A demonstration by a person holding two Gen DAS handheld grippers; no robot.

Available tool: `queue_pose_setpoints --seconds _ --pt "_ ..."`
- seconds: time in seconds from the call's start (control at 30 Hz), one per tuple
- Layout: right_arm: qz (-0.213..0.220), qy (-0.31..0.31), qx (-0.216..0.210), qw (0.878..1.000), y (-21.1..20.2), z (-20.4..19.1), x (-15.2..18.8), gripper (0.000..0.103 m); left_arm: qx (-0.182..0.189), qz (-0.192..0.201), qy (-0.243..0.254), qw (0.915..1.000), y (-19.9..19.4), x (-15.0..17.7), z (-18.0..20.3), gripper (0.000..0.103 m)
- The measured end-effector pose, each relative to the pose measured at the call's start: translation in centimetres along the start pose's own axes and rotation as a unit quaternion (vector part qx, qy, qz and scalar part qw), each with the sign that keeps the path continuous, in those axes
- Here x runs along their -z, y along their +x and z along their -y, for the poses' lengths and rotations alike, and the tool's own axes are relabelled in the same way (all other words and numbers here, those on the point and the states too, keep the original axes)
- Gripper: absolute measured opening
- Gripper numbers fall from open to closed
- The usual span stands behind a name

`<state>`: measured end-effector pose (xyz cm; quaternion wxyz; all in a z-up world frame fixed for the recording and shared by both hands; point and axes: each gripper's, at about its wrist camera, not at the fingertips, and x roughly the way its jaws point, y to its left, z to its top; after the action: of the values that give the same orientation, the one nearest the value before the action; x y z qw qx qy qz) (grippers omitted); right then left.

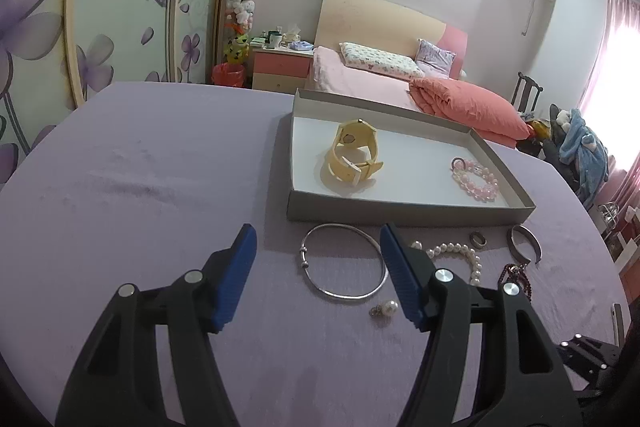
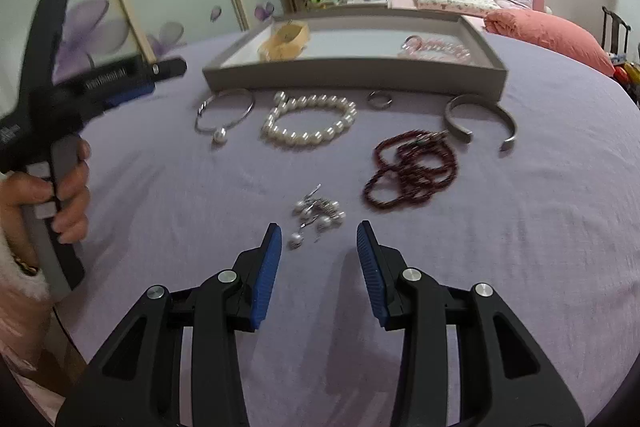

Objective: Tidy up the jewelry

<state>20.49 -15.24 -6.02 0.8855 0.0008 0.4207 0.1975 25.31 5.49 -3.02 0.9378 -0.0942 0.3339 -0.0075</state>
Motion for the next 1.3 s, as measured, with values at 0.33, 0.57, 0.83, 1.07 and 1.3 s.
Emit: queue_pose_setpoints --seconds 0.33,0.57,0.83,1.07,1.3 --pt "-0.015 -0.039 0.051 0.998 1.5 -1.9 -1.0 0.035 -0.001 -0.009 -0.008 0.9999 -1.0 1.2 -1.0 0.063" --pt "-0.013 -0.030 0.037 0.999 1.2 -1.2 -0.7 0.006 0.000 -0.026 0.000 0.9997 -1.0 2.4 -0.7 0.063" --pt "-0.008 0.002 0.044 0.999 -0.9 0.9 1.1 0.007 0.011 -0.063 0.032 0.9975 -0.6 3.6 1.5 0.063" --pt "0.019 0.042 0.048 0.998 -2.7 3.2 1.4 0.007 0.008 -0.103 0.041 0.9938 1.4 4.5 4.1 0.051" --pt "0.027 0.049 0.040 0.998 -3.0 3.7 1.1 0.007 -0.004 -0.115 0.029 0.9930 3.4 4.2 5.5 0.037"
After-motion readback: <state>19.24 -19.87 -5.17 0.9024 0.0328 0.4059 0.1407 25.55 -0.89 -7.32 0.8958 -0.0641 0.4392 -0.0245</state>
